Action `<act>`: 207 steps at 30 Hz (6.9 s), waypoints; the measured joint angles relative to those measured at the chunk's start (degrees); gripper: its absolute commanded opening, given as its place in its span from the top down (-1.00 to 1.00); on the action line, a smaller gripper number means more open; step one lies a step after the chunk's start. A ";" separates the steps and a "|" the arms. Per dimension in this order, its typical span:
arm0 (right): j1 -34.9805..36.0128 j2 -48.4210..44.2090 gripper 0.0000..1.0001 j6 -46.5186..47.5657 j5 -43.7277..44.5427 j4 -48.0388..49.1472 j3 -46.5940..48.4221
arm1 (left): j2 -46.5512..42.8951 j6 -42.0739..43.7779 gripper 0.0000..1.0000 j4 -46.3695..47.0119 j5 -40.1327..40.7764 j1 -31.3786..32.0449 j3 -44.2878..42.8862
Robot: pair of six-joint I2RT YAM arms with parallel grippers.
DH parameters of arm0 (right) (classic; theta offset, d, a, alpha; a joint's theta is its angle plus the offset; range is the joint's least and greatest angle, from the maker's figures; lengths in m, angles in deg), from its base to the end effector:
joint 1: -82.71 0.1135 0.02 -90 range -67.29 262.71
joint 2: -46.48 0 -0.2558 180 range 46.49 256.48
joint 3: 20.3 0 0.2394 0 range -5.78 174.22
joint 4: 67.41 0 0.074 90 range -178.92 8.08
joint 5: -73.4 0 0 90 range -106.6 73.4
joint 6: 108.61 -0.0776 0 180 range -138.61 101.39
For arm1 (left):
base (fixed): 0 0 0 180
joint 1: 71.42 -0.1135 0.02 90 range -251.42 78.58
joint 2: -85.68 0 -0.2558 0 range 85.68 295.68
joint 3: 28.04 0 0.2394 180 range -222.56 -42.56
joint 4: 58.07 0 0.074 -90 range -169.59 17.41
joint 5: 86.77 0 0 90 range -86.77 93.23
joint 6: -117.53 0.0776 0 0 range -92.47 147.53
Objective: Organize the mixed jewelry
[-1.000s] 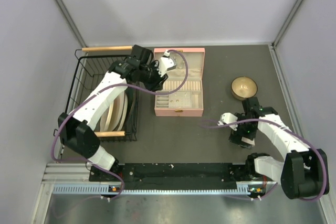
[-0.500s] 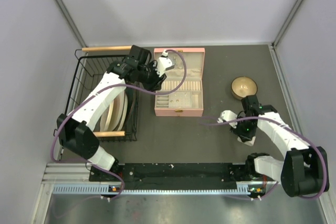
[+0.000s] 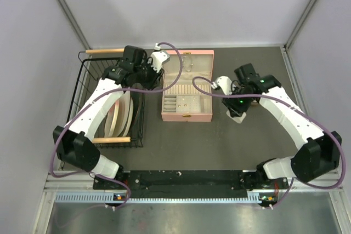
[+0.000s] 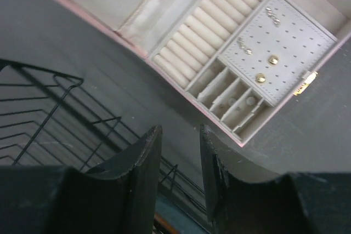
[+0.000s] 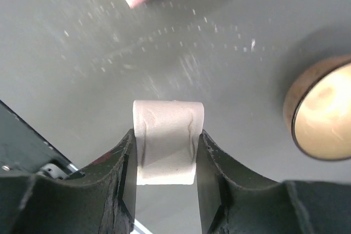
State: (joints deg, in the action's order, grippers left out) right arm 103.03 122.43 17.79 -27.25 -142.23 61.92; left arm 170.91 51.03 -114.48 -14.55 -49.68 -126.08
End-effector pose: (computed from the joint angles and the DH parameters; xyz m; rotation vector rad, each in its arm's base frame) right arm 0.2302 0.1005 0.2479 -1.3442 2.3884 0.1803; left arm 0.3064 -0.1477 0.3195 1.0299 2.0696 -0.3456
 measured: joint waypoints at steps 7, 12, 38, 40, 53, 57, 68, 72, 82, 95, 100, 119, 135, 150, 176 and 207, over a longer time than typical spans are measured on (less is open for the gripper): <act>7.54 10.93 1.00 -17.81 1.03 -0.68 13.14 | -1.27 -5.38 0.20 3.58 5.66 -3.15 0.57; 7.93 17.33 1.00 -28.26 0.02 -0.46 19.65 | -1.38 -7.67 0.20 4.52 8.39 -4.92 0.72; 9.84 31.61 1.00 -55.58 6.49 3.08 28.44 | -3.54 -12.28 0.16 8.15 14.69 -9.66 0.83; 9.84 32.06 1.00 -56.11 7.02 3.08 28.44 | -3.63 -12.26 0.16 8.20 14.80 -9.66 0.83; 10.71 32.61 1.00 -58.58 9.75 3.30 28.44 | -3.76 -12.26 0.16 8.72 15.34 -9.70 1.90; 11.50 33.03 1.00 -59.63 11.85 3.34 28.44 | -3.76 -12.26 0.16 8.79 15.34 -9.70 2.21; 12.61 33.46 1.00 -63.71 16.41 3.50 28.37 | -4.96 -12.22 0.15 9.01 15.58 -9.70 3.80; 13.81 33.46 1.00 -65.35 18.69 3.54 28.35 | -5.16 -12.22 0.15 9.03 15.74 -9.70 3.93; 16.39 33.46 1.00 -66.97 21.99 3.50 28.30 | -5.53 -11.74 0.15 9.44 15.87 -9.70 4.59; 16.39 33.42 1.00 -67.60 23.28 3.61 28.22 | -7.21 -11.41 0.15 10.29 16.17 -9.70 6.08; 16.39 33.03 1.00 -67.76 23.45 4.22 27.54 | -7.21 -11.41 0.15 10.47 16.17 -9.70 6.08; 16.39 31.85 1.00 -67.69 25.90 5.11 25.24 | -7.23 -11.39 0.15 10.67 16.15 -9.97 6.43; 16.37 31.80 1.00 -67.43 25.07 5.44 24.90 | -7.23 -11.34 0.15 10.67 16.11 -9.97 6.43; 16.37 31.80 0.98 -66.58 24.13 5.97 24.09 | -7.26 -10.51 0.15 10.64 15.96 -9.97 6.45; 16.31 31.71 0.58 -64.96 23.19 7.74 22.67 | -7.63 -10.05 0.14 10.69 15.93 -10.01 7.15; 16.31 31.36 0.16 -64.46 22.97 8.31 22.16 | -8.26 -10.03 0.14 10.73 15.96 -10.01 7.69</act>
State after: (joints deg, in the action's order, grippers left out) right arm 119.33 153.79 -46.66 -4.28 -133.93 84.08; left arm 162.64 41.00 -103.74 1.40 -59.69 -118.39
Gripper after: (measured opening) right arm 0.393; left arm 0.429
